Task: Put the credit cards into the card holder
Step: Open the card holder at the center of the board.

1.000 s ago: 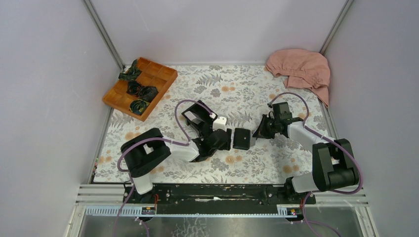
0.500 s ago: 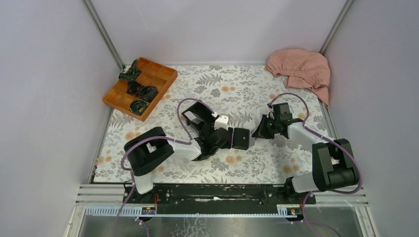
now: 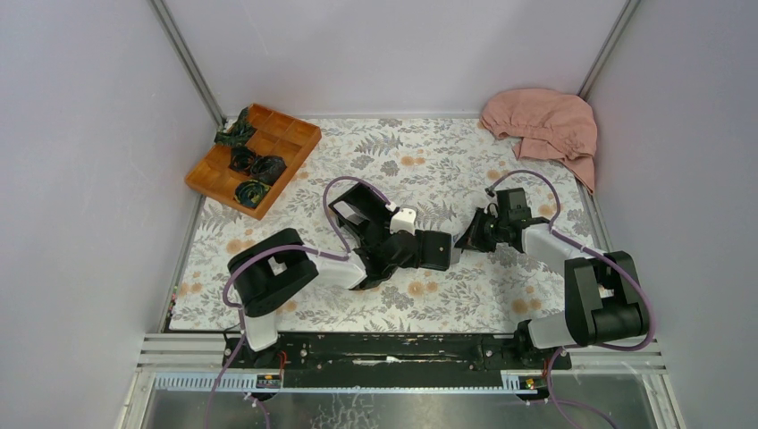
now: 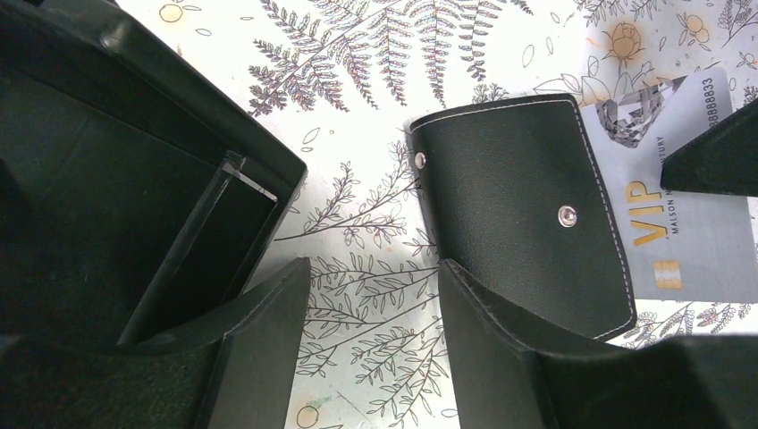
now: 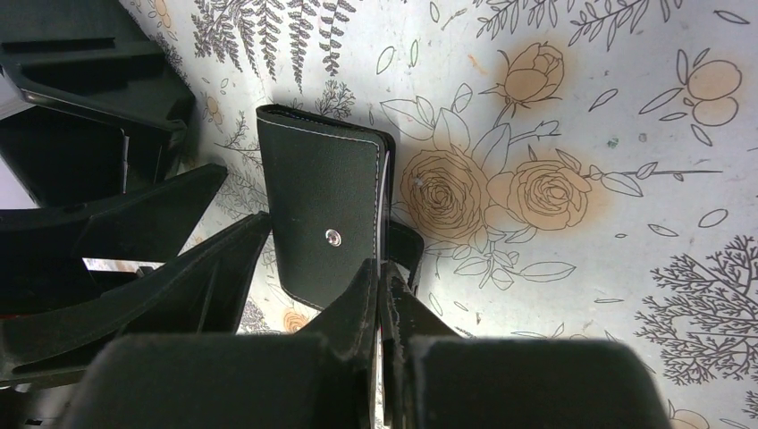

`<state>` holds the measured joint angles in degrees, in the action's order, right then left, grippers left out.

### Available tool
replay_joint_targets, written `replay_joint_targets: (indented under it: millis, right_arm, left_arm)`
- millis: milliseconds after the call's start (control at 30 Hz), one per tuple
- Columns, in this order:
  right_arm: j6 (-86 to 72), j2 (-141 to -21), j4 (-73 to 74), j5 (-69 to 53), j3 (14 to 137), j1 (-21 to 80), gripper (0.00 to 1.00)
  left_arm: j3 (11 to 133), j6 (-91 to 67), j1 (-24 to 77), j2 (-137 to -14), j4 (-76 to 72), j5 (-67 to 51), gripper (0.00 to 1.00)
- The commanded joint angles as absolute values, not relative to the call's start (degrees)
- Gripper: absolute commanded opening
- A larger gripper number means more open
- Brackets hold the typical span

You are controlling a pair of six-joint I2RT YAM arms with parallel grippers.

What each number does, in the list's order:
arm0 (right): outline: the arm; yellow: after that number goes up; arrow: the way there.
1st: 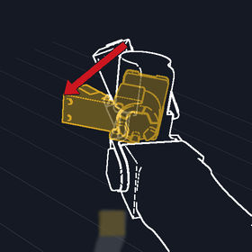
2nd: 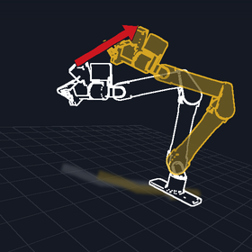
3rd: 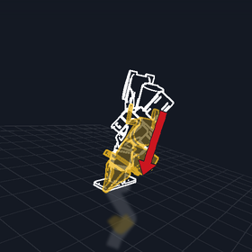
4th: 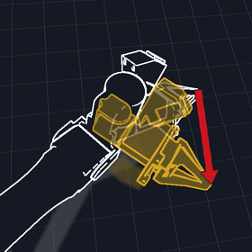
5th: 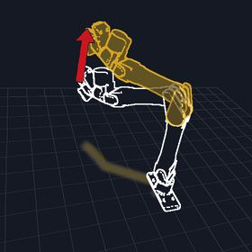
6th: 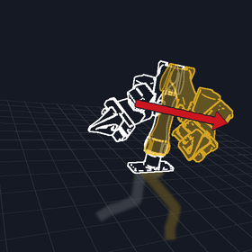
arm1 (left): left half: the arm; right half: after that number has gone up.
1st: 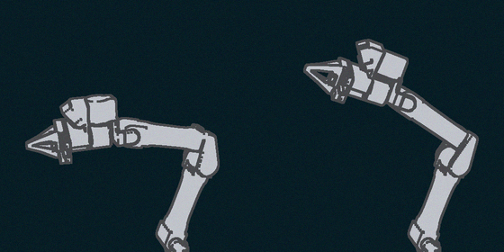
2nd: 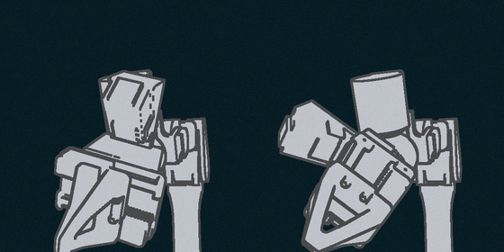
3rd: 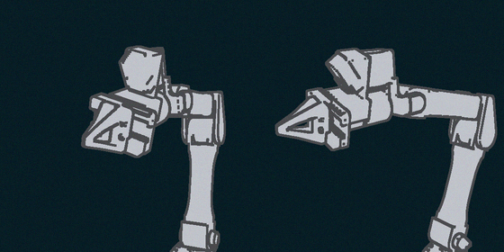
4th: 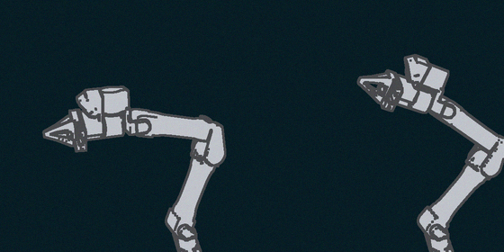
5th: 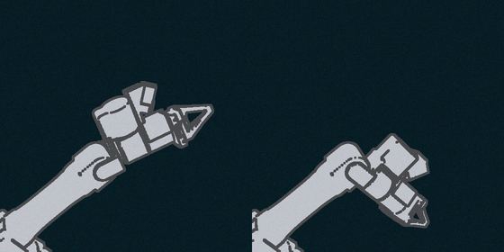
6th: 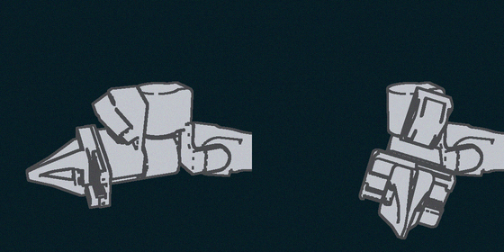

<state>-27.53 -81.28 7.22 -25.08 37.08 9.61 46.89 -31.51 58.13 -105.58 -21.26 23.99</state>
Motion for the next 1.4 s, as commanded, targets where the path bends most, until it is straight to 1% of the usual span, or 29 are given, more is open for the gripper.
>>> replay_joint_targets:
  millis: [0,633,967,1367]
  right_arm:
    - [-29.14,-80.14,4.48,-29.29,36.5,9.39,0.0]
    - [-29.49,-76.42,5.79,-30.85,36.53,9.31,0.0]
    - [-28.3,-73.94,9.27,-29.88,37.7,9.32,0.0]
    - [-27.85,-72.92,10.19,-29.63,37.03,9.23,0.0]
  left_arm:
    - [44.34,-32.34,58.18,-109.78,-14.51,18.98,0.62]
    - [43.1,-33.05,58.15,-109.83,-14.28,18.77,0.62]
    - [42.75,-32.87,58.17,-109.99,-13.98,19.0,0.61]
    - [42.71,-32.96,58.13,-110.16,-14.23,18.82,0.61]
